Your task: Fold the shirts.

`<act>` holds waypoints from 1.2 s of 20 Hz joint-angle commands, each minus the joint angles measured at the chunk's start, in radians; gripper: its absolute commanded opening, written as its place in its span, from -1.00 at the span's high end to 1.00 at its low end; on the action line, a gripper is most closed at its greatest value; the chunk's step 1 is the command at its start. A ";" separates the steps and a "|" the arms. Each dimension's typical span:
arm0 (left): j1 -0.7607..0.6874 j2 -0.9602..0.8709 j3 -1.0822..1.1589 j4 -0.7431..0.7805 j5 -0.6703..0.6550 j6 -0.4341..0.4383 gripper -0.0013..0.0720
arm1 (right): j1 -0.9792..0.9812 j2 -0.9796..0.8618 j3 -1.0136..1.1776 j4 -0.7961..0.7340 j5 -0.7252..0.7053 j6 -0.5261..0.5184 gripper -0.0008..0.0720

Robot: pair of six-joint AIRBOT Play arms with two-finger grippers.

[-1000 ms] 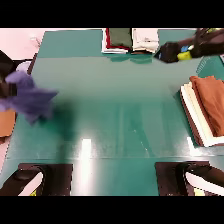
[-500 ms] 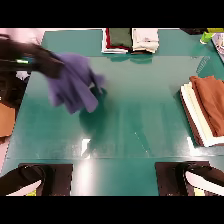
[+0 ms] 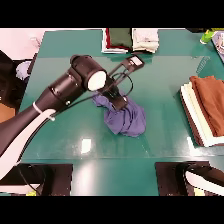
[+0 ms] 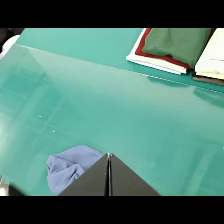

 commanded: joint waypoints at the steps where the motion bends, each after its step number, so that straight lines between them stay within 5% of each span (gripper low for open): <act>1: 0.175 -0.033 0.001 -0.003 -0.002 -0.024 -0.69 | 0.000 0.000 0.001 0.001 0.009 0.000 0.92; 7: 0.447 -0.182 -0.003 -0.090 0.000 -0.077 -0.69 | 0.000 -0.001 -0.002 0.000 0.009 0.000 0.92; 17: 0.461 -0.386 -0.003 -0.259 0.062 -0.082 -0.65 | 0.001 0.000 -0.183 0.002 0.004 0.000 0.92; 20: 0.461 -0.384 -0.002 -0.265 0.060 -0.050 0.86 | 0.001 0.000 -0.247 0.001 0.015 0.000 0.92; 24: 0.471 -0.344 0.024 -0.211 0.035 -0.032 0.89 | 0.001 0.000 -0.420 -0.002 0.077 0.034 0.92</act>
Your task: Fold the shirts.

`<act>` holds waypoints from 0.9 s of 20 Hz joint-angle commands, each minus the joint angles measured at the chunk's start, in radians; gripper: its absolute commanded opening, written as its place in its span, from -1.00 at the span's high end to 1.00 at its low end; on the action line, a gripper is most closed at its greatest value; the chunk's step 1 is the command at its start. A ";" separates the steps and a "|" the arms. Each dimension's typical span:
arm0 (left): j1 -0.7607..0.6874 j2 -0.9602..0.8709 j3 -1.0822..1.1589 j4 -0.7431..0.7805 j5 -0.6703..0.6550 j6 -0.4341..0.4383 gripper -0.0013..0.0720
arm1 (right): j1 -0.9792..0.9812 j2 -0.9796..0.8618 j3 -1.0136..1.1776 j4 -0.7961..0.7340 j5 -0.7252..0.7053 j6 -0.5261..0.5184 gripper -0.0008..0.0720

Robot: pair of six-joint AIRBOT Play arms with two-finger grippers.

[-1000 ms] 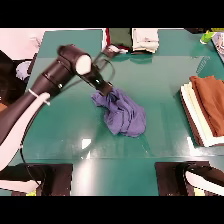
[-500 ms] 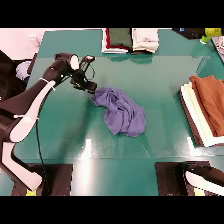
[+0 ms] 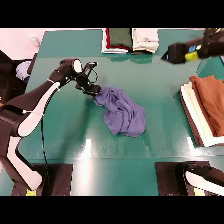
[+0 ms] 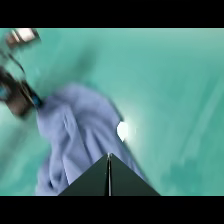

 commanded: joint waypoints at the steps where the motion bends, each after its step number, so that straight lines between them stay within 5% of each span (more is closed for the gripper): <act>1: 0.010 0.037 0.020 0.051 -0.019 0.030 0.89 | 0.002 0.000 -0.179 -0.002 0.053 0.046 0.93; 5: 0.024 0.078 0.020 0.083 -0.032 0.048 0.89 | 0.011 -0.002 -0.463 0.001 -0.017 0.072 0.84; 7: 0.024 0.077 0.020 0.084 -0.034 0.048 0.89 | 0.032 -0.014 -0.561 0.003 -0.054 0.072 -0.24; 18: 0.024 0.078 0.020 0.084 -0.056 0.048 0.89 | 0.172 -0.264 -0.548 0.000 -0.159 0.143 -0.21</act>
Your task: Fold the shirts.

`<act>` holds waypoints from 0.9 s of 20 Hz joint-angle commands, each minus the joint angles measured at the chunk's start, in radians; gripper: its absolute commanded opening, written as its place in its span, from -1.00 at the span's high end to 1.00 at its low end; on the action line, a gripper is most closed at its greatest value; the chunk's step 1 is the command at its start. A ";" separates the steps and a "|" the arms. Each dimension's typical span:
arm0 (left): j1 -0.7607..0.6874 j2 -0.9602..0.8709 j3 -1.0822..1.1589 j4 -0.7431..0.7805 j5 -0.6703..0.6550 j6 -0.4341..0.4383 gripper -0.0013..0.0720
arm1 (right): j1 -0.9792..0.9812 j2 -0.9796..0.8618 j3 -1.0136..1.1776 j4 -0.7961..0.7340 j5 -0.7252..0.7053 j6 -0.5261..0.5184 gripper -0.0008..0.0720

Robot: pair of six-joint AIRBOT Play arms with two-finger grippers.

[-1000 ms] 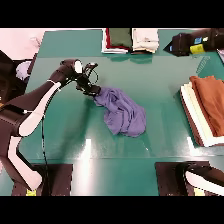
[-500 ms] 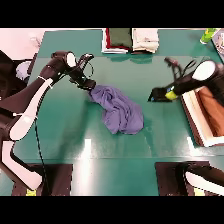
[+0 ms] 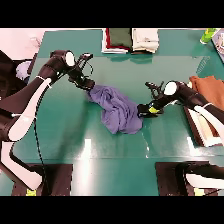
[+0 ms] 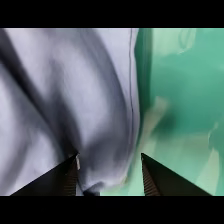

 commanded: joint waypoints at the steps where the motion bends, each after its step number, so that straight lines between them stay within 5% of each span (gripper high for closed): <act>1: 0.001 0.001 0.001 0.001 -0.011 0.000 0.89 | 0.013 -0.052 0.014 0.000 -0.014 0.008 -0.10; 3: 0.001 0.004 0.001 0.001 -0.012 0.000 0.89 | 0.013 -0.053 0.015 0.000 -0.020 0.002 0.86; 4: 0.001 0.011 0.001 0.001 -0.010 0.000 0.89 | 0.013 -0.048 0.015 -0.001 -0.030 -0.003 0.93; 8: 0.001 0.113 0.035 0.071 0.005 0.000 0.89 | -0.024 0.075 0.053 -0.029 -0.060 -0.003 0.93; 18: 0.000 0.713 0.151 0.087 0.083 0.000 0.89 | -0.177 0.494 0.629 -0.134 0.095 -0.004 0.93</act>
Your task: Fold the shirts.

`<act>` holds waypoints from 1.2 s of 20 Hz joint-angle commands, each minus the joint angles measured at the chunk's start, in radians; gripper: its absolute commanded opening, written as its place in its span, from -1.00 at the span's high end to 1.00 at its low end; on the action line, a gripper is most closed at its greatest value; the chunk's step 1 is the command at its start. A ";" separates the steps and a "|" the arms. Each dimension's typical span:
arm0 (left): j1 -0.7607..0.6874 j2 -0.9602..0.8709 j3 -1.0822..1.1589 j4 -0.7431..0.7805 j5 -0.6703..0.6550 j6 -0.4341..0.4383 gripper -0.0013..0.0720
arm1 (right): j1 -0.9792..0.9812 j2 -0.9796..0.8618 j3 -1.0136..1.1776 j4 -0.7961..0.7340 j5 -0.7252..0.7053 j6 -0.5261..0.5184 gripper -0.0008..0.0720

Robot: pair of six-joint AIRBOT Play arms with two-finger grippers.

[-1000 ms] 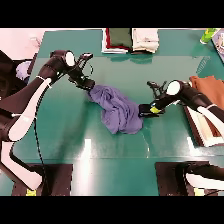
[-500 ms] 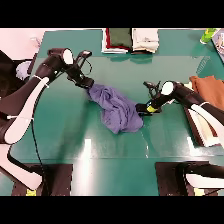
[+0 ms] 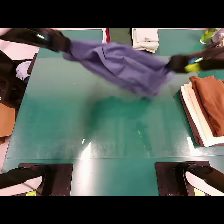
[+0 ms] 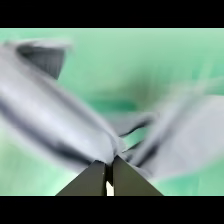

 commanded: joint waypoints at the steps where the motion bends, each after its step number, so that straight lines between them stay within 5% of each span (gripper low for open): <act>1: 0.000 0.199 0.014 0.000 0.024 0.000 0.89 | -0.023 0.113 0.179 -0.017 0.032 0.001 0.93; 9: 0.000 0.296 -0.020 -0.047 -0.064 0.000 0.89 | -0.023 -0.023 0.488 -0.014 0.169 0.001 0.93; 14: 0.001 0.185 -0.309 -0.048 -0.166 0.000 0.89 | 0.020 -0.217 0.345 -0.007 0.300 -0.012 0.93; 20: 0.001 0.051 -0.724 0.065 0.148 -0.001 0.89 | 0.172 -0.423 0.001 -0.008 0.132 -0.044 0.93; 24: 0.001 -0.044 -0.752 0.142 0.178 -0.001 0.89 | 0.217 -0.510 -0.057 -0.006 0.013 -0.044 0.93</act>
